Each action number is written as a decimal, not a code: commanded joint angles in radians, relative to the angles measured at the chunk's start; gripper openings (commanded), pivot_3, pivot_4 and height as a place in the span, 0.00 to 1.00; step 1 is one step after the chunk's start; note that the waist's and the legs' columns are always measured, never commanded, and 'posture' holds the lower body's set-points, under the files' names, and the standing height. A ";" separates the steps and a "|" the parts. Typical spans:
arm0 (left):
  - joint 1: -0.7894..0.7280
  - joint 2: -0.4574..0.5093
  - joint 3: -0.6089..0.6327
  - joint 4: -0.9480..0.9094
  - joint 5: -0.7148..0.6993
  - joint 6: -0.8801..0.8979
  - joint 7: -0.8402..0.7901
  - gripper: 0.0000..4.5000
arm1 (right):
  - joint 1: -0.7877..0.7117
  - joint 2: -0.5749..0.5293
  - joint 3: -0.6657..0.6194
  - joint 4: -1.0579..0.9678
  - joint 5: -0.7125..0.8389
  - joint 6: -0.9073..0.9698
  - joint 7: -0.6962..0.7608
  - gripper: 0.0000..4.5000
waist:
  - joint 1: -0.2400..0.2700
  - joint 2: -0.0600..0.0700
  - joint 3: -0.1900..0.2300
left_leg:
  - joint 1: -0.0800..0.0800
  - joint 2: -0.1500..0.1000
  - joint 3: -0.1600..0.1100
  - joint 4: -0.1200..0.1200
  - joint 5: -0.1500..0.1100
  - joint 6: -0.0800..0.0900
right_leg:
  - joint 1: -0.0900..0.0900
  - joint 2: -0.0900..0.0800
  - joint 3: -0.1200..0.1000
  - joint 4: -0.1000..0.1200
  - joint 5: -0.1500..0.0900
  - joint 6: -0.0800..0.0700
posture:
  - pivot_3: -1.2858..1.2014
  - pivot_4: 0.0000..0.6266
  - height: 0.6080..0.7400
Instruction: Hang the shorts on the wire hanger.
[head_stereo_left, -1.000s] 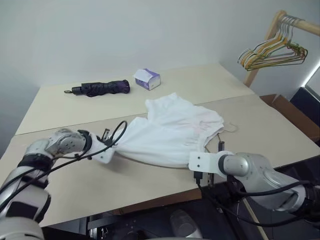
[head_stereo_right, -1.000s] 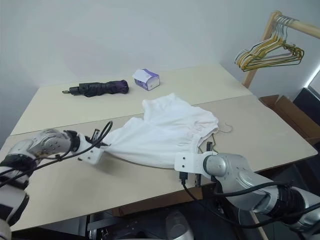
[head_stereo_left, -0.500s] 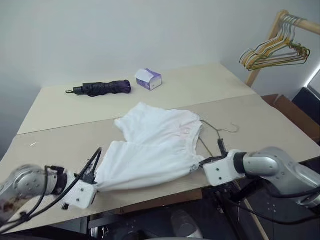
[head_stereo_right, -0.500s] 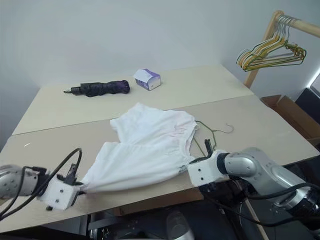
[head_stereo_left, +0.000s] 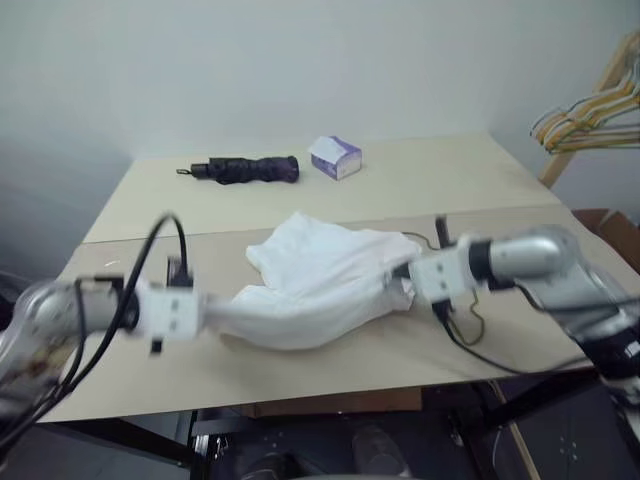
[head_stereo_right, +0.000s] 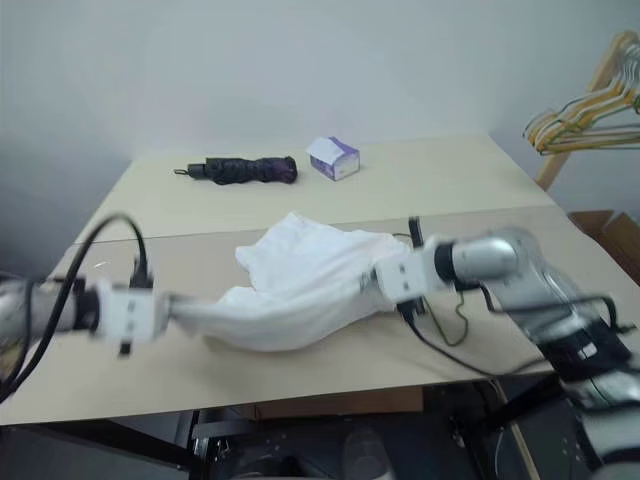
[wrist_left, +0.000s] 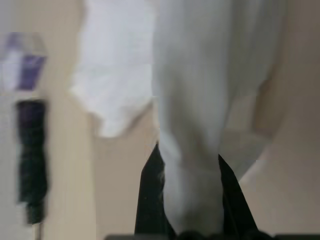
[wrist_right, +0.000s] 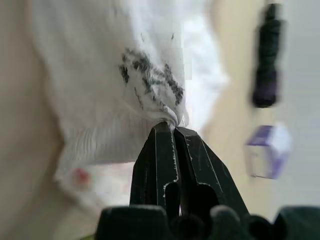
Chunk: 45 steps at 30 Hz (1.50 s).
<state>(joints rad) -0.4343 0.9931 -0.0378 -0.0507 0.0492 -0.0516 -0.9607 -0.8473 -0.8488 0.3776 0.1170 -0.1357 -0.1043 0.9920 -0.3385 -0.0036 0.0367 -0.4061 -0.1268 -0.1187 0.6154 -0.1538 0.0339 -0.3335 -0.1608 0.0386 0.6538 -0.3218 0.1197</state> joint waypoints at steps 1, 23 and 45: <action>-0.425 -0.125 -0.078 0.397 0.182 0.006 0.216 0.01 | -0.252 0.105 0.003 0.369 -0.171 -0.086 -0.225 0.00 | -0.004 -0.002 -0.001 | 0.001 0.000 -0.001 0.000 0.002 0.003 | 0.001 0.001 -0.001 -0.001 0.002 0.000 | 0.39 0.00 1.00; -0.951 -0.281 -0.292 1.050 0.505 -0.569 1.034 0.01 | -0.530 0.257 0.011 1.114 -0.412 -0.572 -1.032 0.00 | -0.089 -0.004 -0.001 | -0.015 -0.011 0.000 0.001 0.011 0.013 | -0.011 -0.008 0.004 0.011 0.001 0.005 | 0.39 0.00 1.00; 0.221 0.228 -0.106 0.032 0.075 -0.315 0.026 0.01 | -0.030 0.168 0.160 0.842 -0.570 -0.843 -0.828 0.00 | -0.102 -0.002 -0.002 | 0.005 -0.009 -0.005 -0.009 0.015 0.011 | -0.002 -0.004 0.006 0.010 0.003 0.004 | 0.39 0.00 1.00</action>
<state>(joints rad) -0.2268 1.1657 -0.1778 0.0108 0.1655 -0.3551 -0.8596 -0.8763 -0.6422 0.5478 0.9919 -0.7032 -0.9435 0.1543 -0.4402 -0.0059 0.0352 -0.4019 -0.1352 -0.1239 0.6066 -0.1389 0.0447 -0.3357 -0.1644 0.0448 0.6635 -0.3185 0.1233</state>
